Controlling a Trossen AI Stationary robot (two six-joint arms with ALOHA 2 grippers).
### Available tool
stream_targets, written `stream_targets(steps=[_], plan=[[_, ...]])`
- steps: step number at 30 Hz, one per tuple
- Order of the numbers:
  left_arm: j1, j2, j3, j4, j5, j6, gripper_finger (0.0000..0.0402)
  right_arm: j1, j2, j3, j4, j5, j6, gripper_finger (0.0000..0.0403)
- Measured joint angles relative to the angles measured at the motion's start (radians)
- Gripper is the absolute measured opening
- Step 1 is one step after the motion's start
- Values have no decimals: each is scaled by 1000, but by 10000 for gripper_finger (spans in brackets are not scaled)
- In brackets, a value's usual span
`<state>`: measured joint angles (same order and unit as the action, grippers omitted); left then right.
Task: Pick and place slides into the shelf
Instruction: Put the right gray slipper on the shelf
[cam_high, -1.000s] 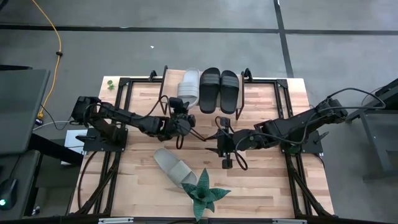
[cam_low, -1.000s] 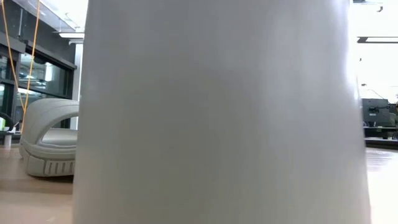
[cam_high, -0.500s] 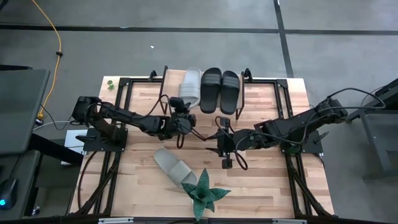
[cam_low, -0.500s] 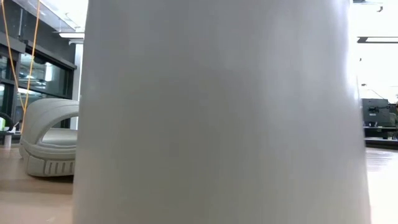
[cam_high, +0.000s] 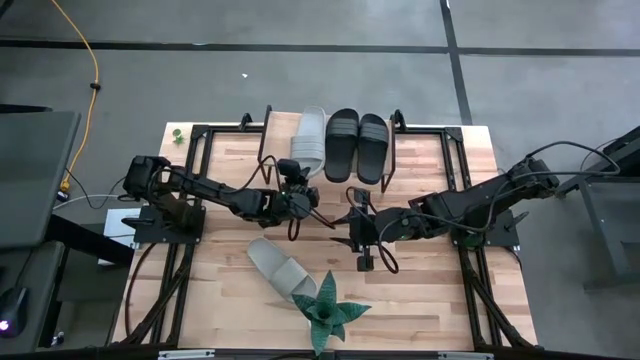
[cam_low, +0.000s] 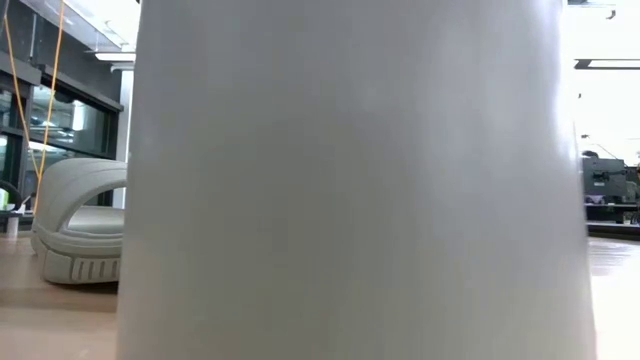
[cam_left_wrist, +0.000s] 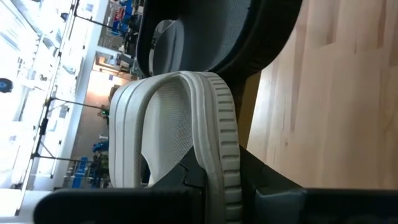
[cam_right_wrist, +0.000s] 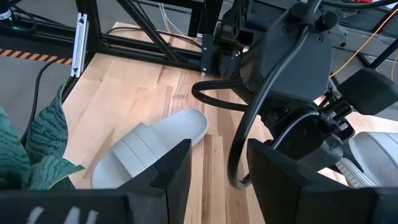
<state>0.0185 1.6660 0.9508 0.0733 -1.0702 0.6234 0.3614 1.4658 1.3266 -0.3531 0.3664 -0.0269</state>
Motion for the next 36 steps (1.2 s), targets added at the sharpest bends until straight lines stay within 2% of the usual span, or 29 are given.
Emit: stream_targets(steps=[10, 14, 25, 36], plan=[[-13, 0, 0, 16, -15, 23, 23, 0, 0, 0, -1, 0, 0, 147], [-14, 0, 0, 38, -14, 24, 35, 0, 0, 0, -1, 0, 0, 147], [-14, 0, 0, 47, 31, 3, 80, 0, 0, 0, -4, 0, 0, 147], [-15, 0, 0, 68, 84, -1, 91, 0, 0, 0, -8, 0, 0, 147]])
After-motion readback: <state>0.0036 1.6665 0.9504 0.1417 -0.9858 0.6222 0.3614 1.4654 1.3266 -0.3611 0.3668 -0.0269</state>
